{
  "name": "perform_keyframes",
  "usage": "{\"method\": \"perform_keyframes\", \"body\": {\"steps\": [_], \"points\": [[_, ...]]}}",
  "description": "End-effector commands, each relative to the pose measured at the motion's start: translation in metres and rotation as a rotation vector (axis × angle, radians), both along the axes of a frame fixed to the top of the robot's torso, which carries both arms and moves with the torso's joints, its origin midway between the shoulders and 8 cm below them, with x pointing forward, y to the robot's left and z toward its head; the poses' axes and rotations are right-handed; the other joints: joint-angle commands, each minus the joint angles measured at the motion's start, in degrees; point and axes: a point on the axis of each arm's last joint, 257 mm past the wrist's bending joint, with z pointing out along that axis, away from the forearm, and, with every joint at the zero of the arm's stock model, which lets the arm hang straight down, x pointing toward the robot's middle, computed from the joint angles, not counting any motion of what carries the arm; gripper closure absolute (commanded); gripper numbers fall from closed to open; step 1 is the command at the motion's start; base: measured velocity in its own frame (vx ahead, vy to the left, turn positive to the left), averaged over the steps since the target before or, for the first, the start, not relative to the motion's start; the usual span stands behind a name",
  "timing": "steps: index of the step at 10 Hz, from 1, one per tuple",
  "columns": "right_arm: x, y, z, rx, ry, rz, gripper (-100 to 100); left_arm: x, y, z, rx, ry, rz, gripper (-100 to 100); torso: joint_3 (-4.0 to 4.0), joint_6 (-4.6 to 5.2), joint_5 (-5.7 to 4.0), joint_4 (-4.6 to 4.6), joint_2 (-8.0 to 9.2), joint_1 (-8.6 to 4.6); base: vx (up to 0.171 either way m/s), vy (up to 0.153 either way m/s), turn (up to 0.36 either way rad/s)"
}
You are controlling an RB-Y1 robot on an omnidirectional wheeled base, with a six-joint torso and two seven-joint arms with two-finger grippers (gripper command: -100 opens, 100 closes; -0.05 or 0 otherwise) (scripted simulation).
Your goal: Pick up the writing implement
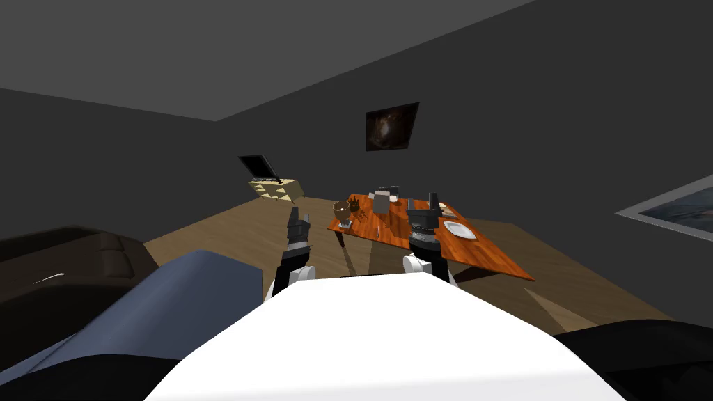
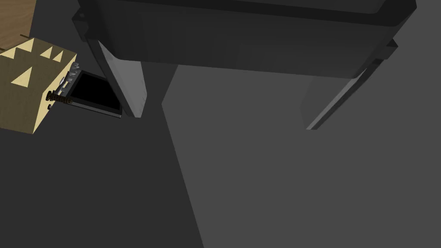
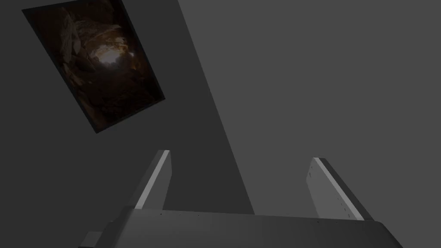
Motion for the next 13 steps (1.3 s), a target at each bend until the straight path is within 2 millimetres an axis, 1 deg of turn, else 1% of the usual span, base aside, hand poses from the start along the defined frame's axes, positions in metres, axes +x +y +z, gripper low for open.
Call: {"method": "perform_keyframes", "body": {"steps": [1, 4, 6, 9, 10, 11, 12, 13], "points": [[0.004, 0.001, -0.006, -0.026, 0.022, 0.020, -100, 0.000, 0.000, 0.000, 0.000, 0.000, 0.000, 0, 0.00, 0.00, 0.00, 0.00, 0.00, 0.00, 0.006, 0.006, 0.036], [0.018, -0.004, -0.030, -0.060, 0.098, 0.059, -100, 0.000, 0.000, 0.000, 0.000, 0.000, 0.000, 0, -0.04, -0.01, 0.00, -0.02, -0.07, 0.03, 0.018, 0.014, 0.056], [0.031, -0.016, -0.053, -0.055, 0.171, 0.075, -100, 0.000, 0.000, 0.000, 0.000, 0.000, 0.000, 0, -0.07, -0.01, 0.01, -0.03, -0.13, 0.05, 0.034, 0.022, 0.099], [0.051, -0.047, -0.095, -0.001, 0.292, 0.080, -100, 0.000, 0.000, 0.000, 0.000, 0.000, 0.000, 0, -0.09, -0.01, 0.02, -0.04, -0.16, 0.11, 0.040, 0.033, 0.113], [0.058, -0.062, -0.117, 0.032, 0.348, 0.074, -100, 0.000, 0.000, 0.000, 0.000, 0.000, 0.000, 0, -0.12, -0.01, 0.02, -0.05, -0.21, 0.09, 0.052, 0.038, 0.142], [0.063, -0.077, -0.135, 0.068, 0.394, 0.066, -100, 0.000, 0.000, 0.000, 0.000, 0.000, 0.000, 0, -0.13, -0.02, 0.02, -0.05, -0.22, 0.13, 0.059, 0.040, 0.167], [0.063, -0.077, -0.136, 0.071, 0.396, 0.067, -100, 0.000, 0.000, 0.000, 0.000, 0.000, 0.000, 0, -0.14, -0.01, 0.03, -0.05, -0.23, 0.13, 0.044, 0.021, 0.044], [0.067, -0.092, -0.150, 0.112, 0.431, 0.060, -100, 0.000, 0.000, 0.000, 0.000, 0.000, 0.000, 0, -0.11, 0.01, 0.02, -0.05, -0.18, 0.09, 0.038, 0.024, 0.106]]}}
